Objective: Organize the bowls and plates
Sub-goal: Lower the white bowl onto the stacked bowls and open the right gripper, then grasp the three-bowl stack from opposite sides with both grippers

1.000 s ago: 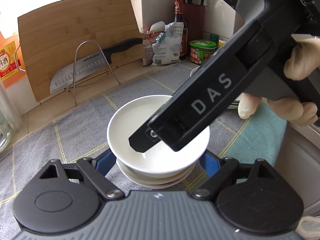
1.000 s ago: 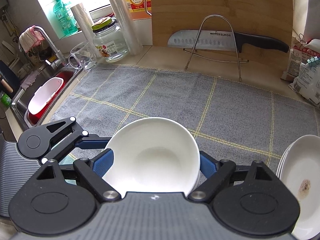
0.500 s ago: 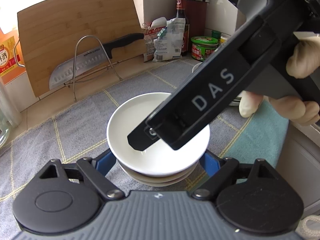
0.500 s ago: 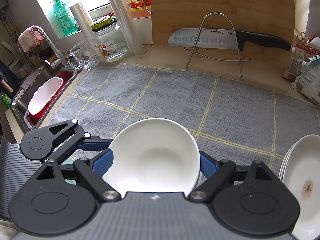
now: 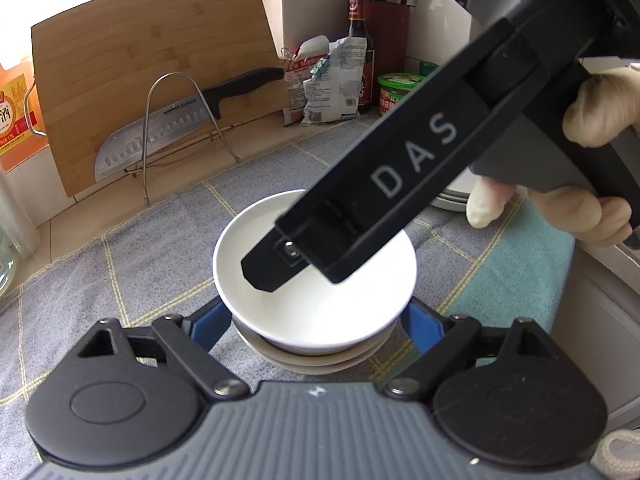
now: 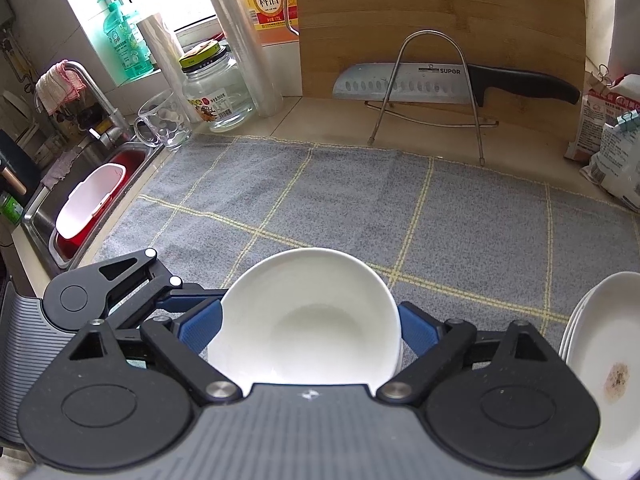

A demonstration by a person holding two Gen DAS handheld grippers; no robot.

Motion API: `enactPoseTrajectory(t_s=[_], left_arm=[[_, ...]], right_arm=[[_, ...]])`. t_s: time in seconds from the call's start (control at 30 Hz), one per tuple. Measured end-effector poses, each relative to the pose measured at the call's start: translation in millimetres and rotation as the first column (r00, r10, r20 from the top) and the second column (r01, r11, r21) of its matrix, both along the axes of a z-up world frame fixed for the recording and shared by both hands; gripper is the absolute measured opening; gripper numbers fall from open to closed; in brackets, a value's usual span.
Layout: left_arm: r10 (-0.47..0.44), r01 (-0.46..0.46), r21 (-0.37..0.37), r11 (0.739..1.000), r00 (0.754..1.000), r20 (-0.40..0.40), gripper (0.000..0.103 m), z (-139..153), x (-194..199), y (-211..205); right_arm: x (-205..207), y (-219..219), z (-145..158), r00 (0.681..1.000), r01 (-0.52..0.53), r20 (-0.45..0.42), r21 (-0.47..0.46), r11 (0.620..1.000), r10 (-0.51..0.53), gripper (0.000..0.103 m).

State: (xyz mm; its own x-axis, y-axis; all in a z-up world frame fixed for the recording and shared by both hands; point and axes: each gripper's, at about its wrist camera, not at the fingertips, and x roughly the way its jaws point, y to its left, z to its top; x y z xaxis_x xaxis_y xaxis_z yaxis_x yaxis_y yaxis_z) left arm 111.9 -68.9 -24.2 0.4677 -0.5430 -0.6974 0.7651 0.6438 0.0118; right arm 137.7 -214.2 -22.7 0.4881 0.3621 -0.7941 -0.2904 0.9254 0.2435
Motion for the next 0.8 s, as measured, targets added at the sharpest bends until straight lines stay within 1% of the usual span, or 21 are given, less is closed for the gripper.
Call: enactPoseTrajectory(t_s=[0.03, 0.1, 0.17, 0.37, 0.47, 0.63, 0.73, 0.8], left_arm=[[-0.001, 0.001, -0.001, 1.0, 1.0, 0.013, 0.097, 0.7, -1.2, 0.5], [-0.006, 0.006, 0.001, 1.0, 0.999, 0.038, 0.099, 1.7, -3.4, 1.6], [-0.009, 0.009, 0.006, 1.0, 0.999, 0.047, 0.1, 1.6, -3.9, 2.7], [-0.015, 0.014, 0.009, 1.0, 0.998, 0.053, 0.1, -0.5, -3.1, 9.9], [-0.037, 0.035, 0.022, 0.999, 0.997, 0.071, 0.1, -0.9, -3.7, 13.7], [-0.083, 0.081, 0.03, 0.996, 0.995, 0.056, 0.1, -4.6, -3.8, 24.2], [-0.101, 0.1, 0.033, 0.994, 0.994, 0.05, 0.1, -9.5, -2.4, 27.0], [-0.102, 0.1, 0.039, 0.994, 0.994, 0.033, 0.1, -15.3, -0.5, 26.9]], right_arm=[[0.1, 0.5, 0.3, 1.0, -0.001, 0.002, -0.001, 1.0, 0.001, 0.097], [0.1, 0.3, 0.7, 1.0, -0.002, 0.004, 0.007, 1.0, 0.002, 0.1], [-0.8, 0.9, 1.5, 1.0, -0.006, 0.017, 0.004, 1.0, 0.006, 0.103], [-3.7, 3.3, 1.0, 0.999, -0.012, 0.043, -0.014, 1.0, 0.012, 0.103], [-4.9, 3.1, -0.6, 0.999, -0.01, 0.047, -0.02, 1.0, 0.011, 0.103], [-10.5, 2.0, 0.6, 0.997, -0.013, 0.07, -0.042, 0.999, 0.016, 0.103], [-15.9, -0.2, 2.0, 0.996, -0.019, 0.082, -0.046, 0.999, 0.022, 0.103], [-20.8, -1.1, 3.0, 0.995, -0.026, 0.097, -0.049, 0.998, 0.031, 0.103]])
